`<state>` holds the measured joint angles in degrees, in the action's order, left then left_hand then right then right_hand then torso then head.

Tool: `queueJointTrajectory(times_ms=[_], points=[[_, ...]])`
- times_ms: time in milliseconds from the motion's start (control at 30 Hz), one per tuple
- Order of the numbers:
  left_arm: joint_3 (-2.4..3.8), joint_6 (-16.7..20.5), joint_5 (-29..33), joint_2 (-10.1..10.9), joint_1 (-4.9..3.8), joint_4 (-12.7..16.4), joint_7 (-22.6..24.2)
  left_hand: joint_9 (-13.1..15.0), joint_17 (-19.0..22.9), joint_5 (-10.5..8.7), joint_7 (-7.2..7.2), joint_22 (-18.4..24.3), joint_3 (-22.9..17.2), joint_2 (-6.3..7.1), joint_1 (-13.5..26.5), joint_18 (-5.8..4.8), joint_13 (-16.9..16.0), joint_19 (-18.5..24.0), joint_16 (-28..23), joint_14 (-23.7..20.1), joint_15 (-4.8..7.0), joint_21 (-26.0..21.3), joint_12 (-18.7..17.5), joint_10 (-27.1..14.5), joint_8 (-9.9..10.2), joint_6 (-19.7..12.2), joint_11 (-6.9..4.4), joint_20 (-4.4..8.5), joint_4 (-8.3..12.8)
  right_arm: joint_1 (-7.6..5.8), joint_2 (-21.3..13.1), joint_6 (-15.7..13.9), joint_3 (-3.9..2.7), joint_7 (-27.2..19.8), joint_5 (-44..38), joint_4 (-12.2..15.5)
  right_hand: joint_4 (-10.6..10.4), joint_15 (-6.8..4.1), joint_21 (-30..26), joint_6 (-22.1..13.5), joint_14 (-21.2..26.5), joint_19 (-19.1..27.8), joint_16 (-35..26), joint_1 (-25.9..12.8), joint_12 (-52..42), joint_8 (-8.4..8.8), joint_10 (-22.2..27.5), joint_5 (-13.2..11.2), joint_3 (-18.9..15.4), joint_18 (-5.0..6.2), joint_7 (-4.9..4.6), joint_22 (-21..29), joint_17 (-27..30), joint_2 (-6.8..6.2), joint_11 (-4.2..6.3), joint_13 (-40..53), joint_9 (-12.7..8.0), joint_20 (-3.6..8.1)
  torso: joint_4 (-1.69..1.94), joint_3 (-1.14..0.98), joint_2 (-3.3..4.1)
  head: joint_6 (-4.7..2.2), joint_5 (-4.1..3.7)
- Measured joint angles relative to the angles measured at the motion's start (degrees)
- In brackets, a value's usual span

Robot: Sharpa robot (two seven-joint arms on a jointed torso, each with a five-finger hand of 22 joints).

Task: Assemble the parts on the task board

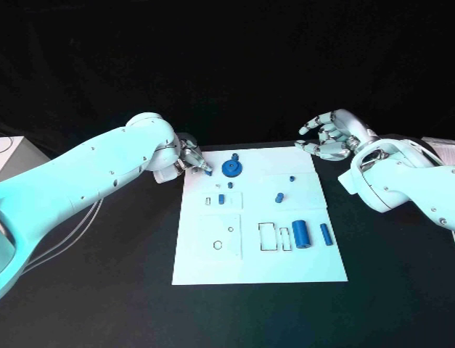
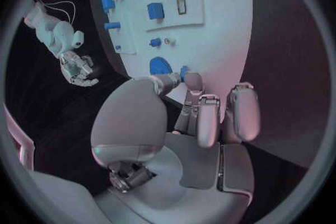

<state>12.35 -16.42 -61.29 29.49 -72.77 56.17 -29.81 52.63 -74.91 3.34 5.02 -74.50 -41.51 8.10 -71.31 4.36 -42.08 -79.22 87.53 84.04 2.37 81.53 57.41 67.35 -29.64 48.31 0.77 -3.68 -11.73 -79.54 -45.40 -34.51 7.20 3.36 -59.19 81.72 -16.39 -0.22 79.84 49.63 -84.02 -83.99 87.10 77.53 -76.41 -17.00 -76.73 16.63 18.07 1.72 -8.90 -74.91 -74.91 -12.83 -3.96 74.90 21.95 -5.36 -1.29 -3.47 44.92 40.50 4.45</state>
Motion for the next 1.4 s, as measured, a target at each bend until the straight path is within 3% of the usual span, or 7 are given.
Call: queueJointTrajectory(times_ms=[33, 167, 533, 767, 1167, 1233, 1400], points=[[0.00, 0.03, 0.18, 0.05, 0.00, 0.08, 0.00, 0.00, 0.00, 0.00, 0.02, 0.00, -2.23, 0.13, 0.61, 0.01, 0.00, 0.00, 0.00, 0.00, 0.00, 0.00, 0.00, 0.10, -0.03, -0.02, -0.10, 0.00, 1.94, 0.00, 0.00, 0.00, 0.00, 0.00, 0.00, -0.03, 0.00, 0.00, 0.00, 0.00, 0.00, 0.00, 0.00, 0.00, 0.00, 0.00, 0.00, 0.00, 0.00, 0.00, 0.00, -0.02, 0.00, 0.00, 0.00, 0.00, 0.00, 0.00, 0.00, 0.00, -0.01, 0.00, 0.02], [-0.08, 0.09, 0.97, 0.35, 0.00, 0.50, 0.00, 0.00, 0.00, 1.42, 0.09, -0.27, -2.48, 0.33, 2.21, 0.00, -0.05, -0.21, 0.00, 0.00, 0.00, 0.00, 0.00, 0.57, -1.21, -0.08, -0.06, 0.21, 1.71, 0.00, 0.02, 0.00, 0.01, 0.01, 0.00, -0.14, 0.00, 0.00, 0.00, 0.00, 0.00, 0.00, 0.00, 0.00, 0.00, 0.00, 0.00, 0.26, 0.00, 0.00, 0.00, -0.04, 0.00, 0.00, 0.00, 0.00, 0.00, 0.00, 0.00, -0.01, -0.05, 0.04, 0.09], [-0.81, 0.67, 4.88, 2.88, 0.00, 4.03, -0.04, 0.01, 0.00, 13.33, -0.19, -0.41, -2.82, 1.80, 6.43, 0.00, -1.35, -1.16, 0.67, 0.01, 0.41, 0.85, 0.95, 2.32, -2.83, 0.70, -0.79, 0.70, 3.38, 0.09, 0.02, 0.01, 0.01, 0.02, -0.01, -0.35, 0.00, 0.00, 0.00, 0.00, 0.00, 0.00, 0.00, 0.00, 0.00, 0.00, 0.00, 0.25, 0.00, 0.00, 0.00, -0.03, 0.00, 0.00, 0.00, 0.00, 0.02, 0.00, 0.11, -0.01, -0.25, -0.15, 0.31], [-1.53, 1.06, 7.69, 6.46, 0.00, 9.48, -0.12, 0.01, 0.00, 17.96, -0.34, -0.41, -2.37, 2.29, 7.62, 0.00, -2.45, -1.57, 1.23, 0.01, 0.81, 1.16, 1.82, 3.64, -3.32, 1.42, -1.08, 1.11, 3.85, 0.22, -0.27, 0.02, 0.01, 0.04, -0.01, -0.38, 0.00, 0.00, 0.00, 0.00, 0.00, 0.00, 0.00, 0.00, 0.00, 0.00, 0.00, 0.25, 0.00, 0.00, 0.00, -0.03, 0.00, 0.00, 0.00, -0.01, 0.05, 0.00, 0.36, 0.01, -0.60, 0.15, 0.38], [-4.55, 4.25, 9.22, 12.29, 0.26, 18.85, -0.17, 0.03, 0.00, 22.83, -0.82, -0.46, -2.05, 2.72, 8.86, -0.91, -3.91, -2.00, 1.56, -0.11, 1.32, 1.77, 2.87, 5.04, -3.94, 2.31, -1.53, 1.54, 4.17, 0.56, -0.94, 0.02, 0.02, 0.07, -0.01, -0.25, 0.01, 0.00, 0.01, 0.00, 0.00, 0.00, 0.00, 0.00, 0.00, 0.00, 0.00, 0.24, -0.01, 0.00, 0.00, -0.02, 0.00, 0.00, 0.00, -0.01, 0.04, 0.00, 0.97, 0.12, -1.33, 0.81, 0.49], [-5.17, 4.91, 9.14, 12.77, 0.27, 19.90, -0.18, 3.47, 0.00, 23.76, -0.81, -0.45, -1.95, 2.90, 9.31, -0.92, -4.34, -2.31, 1.74, -0.20, 1.42, 1.78, 3.18, 5.38, -4.16, 2.32, -1.60, 1.61, 4.26, 0.61, -1.01, 0.01, 0.02, 0.08, 0.00, -0.25, 0.01, 0.00, 0.01, 0.00, 0.00, 0.00, 0.00, 0.00, 0.00, 0.00, 0.00, 0.48, -0.01, 0.00, 0.00, -0.02, 0.00, 0.00, 0.00, -0.01, 0.04, 0.00, 1.04, 0.16, -1.42, 0.96, 0.49], [-7.05, 6.84, 8.31, 13.32, 0.45, 21.71, -0.18, 3.52, 0.00, 25.66, -0.86, -0.45, -1.89, 3.16, 9.76, -0.92, -5.76, -2.69, 2.13, 0.01, 1.62, 2.19, 4.22, 6.10, -4.54, 2.75, -1.90, 1.83, 4.33, 0.75, -1.05, 0.01, 0.02, 0.11, 0.00, -0.25, 0.01, 0.00, 0.01, 0.00, 0.00, 0.00, 0.00, 0.00, 0.00, 0.00, 0.00, 0.48, -0.02, 0.00, 0.00, -0.01, 0.00, 0.00, 0.00, -0.01, 0.04, 0.00, 1.18, 0.20, -1.69, 1.25, 0.61]])
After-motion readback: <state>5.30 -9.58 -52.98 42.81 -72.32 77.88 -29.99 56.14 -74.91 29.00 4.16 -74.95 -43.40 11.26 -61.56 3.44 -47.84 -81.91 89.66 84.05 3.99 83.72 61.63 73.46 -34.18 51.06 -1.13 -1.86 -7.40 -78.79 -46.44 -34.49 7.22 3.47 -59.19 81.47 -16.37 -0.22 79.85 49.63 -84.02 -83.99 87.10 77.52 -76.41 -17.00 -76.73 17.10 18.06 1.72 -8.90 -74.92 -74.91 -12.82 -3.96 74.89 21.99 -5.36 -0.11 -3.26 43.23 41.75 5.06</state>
